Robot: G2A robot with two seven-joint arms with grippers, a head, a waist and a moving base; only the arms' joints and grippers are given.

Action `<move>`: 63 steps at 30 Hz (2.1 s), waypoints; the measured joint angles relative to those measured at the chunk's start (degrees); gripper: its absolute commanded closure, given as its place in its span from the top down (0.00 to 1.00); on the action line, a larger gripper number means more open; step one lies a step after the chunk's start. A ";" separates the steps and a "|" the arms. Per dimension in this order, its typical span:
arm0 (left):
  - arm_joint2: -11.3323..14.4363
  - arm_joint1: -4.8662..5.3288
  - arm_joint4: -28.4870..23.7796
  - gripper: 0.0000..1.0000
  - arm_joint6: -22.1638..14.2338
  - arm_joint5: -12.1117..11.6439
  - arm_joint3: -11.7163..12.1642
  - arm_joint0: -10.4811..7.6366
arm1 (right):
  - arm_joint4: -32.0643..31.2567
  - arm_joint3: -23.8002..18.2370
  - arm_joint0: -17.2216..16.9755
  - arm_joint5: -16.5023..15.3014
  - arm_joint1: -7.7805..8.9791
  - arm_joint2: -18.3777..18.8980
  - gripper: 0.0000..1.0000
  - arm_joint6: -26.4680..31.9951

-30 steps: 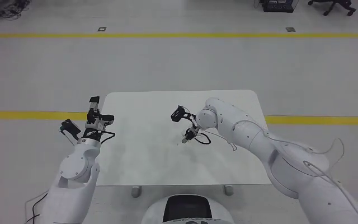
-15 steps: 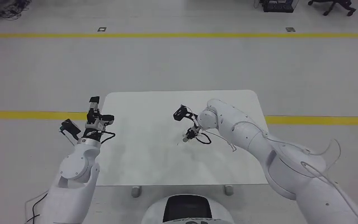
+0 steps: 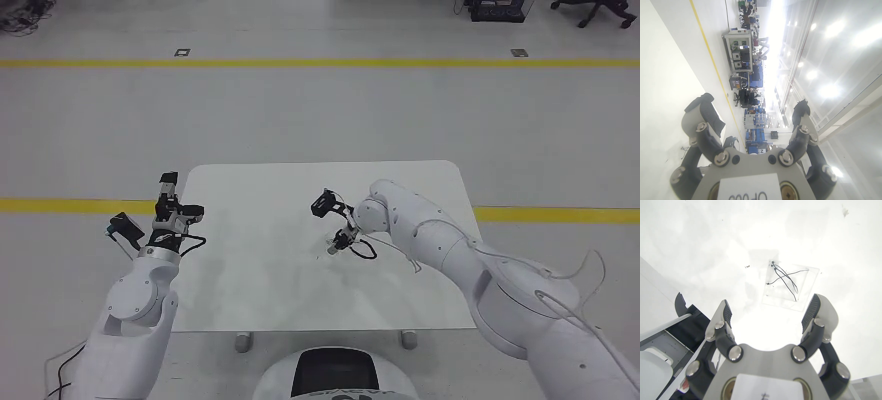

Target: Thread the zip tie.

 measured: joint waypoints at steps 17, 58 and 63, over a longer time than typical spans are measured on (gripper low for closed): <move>0.00 0.00 0.00 1.00 0.00 0.00 0.00 0.00 | -2.08 1.53 -0.95 0.10 -0.40 0.78 1.00 -1.35; 0.00 0.00 0.00 1.00 0.00 0.00 0.00 0.00 | -8.30 9.85 -2.80 0.93 -4.41 3.82 0.00 -7.26; 0.00 0.00 0.00 1.00 0.00 0.00 0.00 0.00 | -10.08 11.23 -3.46 -0.29 -5.04 3.85 0.00 -10.45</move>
